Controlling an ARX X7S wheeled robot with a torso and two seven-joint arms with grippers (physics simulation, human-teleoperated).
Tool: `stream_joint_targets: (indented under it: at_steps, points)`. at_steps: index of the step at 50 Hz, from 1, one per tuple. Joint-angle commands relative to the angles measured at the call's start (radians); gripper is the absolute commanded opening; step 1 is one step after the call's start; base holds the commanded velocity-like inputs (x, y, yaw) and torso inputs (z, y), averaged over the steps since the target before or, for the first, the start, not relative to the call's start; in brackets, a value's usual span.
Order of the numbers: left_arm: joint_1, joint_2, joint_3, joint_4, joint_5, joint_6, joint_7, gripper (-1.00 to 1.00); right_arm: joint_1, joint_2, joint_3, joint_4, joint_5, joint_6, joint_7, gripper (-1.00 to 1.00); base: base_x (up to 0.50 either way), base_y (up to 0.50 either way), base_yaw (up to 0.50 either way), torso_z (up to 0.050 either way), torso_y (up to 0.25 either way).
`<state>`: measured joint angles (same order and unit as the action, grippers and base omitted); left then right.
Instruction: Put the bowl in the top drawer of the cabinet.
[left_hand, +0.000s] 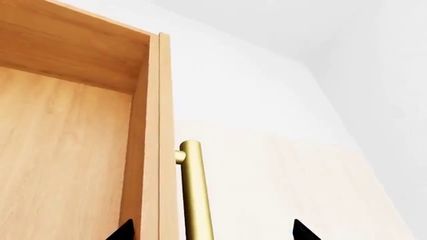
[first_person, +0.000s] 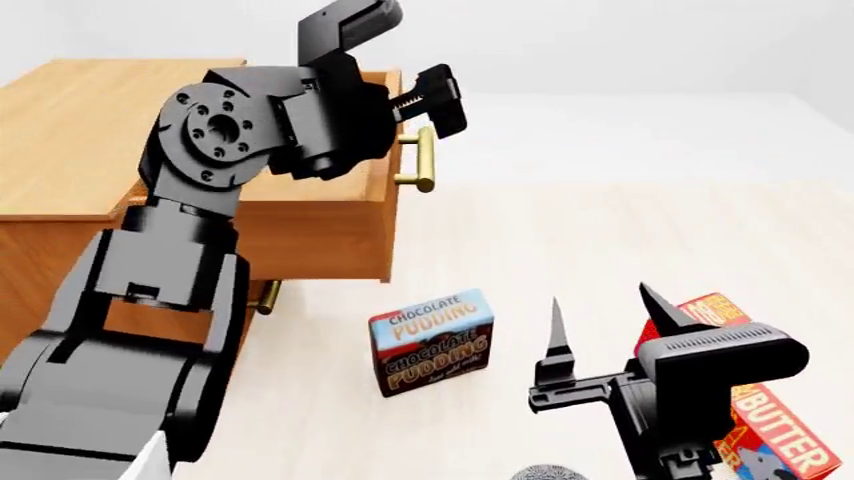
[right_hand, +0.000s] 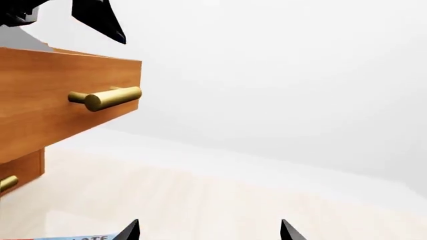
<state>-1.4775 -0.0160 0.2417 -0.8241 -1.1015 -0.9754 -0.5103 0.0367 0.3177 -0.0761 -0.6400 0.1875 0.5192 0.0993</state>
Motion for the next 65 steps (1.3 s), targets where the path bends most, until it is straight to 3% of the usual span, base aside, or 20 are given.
stream_joint_targets:
  at_steps: [1,12,24,33,54,65]
  points:
    - [-0.016,0.013,0.167,-0.028,-0.256,0.106,-0.039,1.0,-0.025,0.009,0.015,-0.018,0.011,0.016,0.011,1.0,0.0,0.0,0.0,0.0,0.0]
    - [0.002,0.014,0.311,-0.028,-0.481,0.18,-0.058,1.0,-0.031,0.019,0.007,-0.049,0.005,0.054,0.027,1.0,0.0,0.0,0.0,0.0,0.0]
    - [0.053,0.009,0.414,0.13,-0.711,0.243,-0.161,1.0,-0.039,0.029,0.01,-0.064,0.003,0.075,0.039,1.0,0.0,0.0,0.0,0.0,0.0]
    - [0.103,0.002,0.405,0.299,-0.866,0.285,-0.238,1.0,-0.039,0.029,0.006,-0.044,0.005,0.062,0.039,1.0,0.0,0.0,0.0,0.0,0.0]
    - [-0.102,-0.169,0.427,0.363,-0.804,0.236,-0.27,1.0,-0.058,0.015,0.014,-0.026,0.017,-0.01,0.042,1.0,0.0,0.0,-0.01,0.0,0.001]
    - [-0.152,-0.3,0.354,0.552,-0.895,0.189,-0.345,1.0,-0.026,0.002,0.035,-0.03,0.037,-0.01,0.059,1.0,0.0,0.0,0.0,0.0,0.001]
